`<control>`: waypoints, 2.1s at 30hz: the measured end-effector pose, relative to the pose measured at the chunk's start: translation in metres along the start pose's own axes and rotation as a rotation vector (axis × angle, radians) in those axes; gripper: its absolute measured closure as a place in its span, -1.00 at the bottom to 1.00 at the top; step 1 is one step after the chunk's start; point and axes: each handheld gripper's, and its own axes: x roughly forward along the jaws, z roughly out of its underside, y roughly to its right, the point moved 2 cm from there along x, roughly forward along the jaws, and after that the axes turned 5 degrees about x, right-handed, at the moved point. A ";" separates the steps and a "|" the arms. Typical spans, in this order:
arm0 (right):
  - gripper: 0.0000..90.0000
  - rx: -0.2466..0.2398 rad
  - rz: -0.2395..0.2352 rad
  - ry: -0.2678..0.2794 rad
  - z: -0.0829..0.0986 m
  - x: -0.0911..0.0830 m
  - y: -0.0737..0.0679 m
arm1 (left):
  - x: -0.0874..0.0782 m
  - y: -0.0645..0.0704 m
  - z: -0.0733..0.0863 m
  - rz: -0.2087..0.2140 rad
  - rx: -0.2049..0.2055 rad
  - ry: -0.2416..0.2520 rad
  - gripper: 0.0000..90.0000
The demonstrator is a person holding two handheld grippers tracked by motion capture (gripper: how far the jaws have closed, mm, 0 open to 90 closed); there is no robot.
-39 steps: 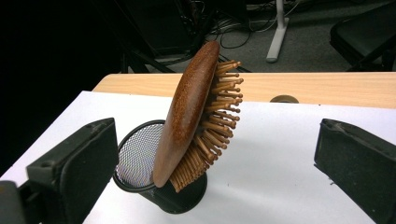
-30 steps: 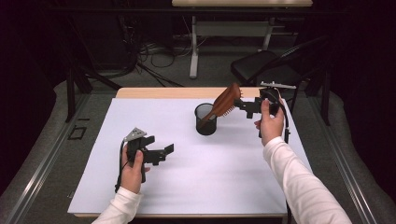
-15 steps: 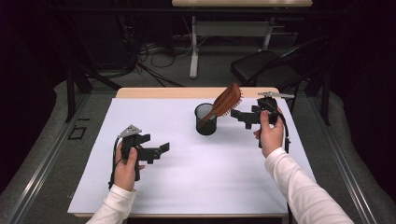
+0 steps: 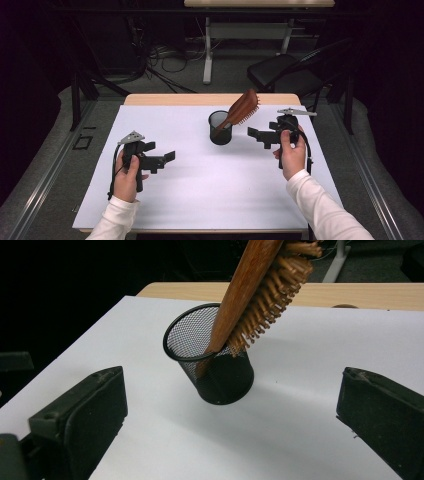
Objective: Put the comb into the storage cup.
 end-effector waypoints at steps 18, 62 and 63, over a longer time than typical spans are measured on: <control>-1.00 -0.072 -0.052 -0.002 0.040 -0.007 -0.012 | -0.018 -0.015 -0.003 -0.036 -0.004 0.025 -0.99; -1.00 -0.098 -0.025 0.015 0.097 -0.064 0.011 | -0.022 0.003 0.002 -0.004 0.071 -0.003 -0.98; -1.00 -0.096 -0.023 0.013 0.097 -0.065 0.012 | -0.023 0.002 0.003 -0.007 0.071 -0.002 -0.98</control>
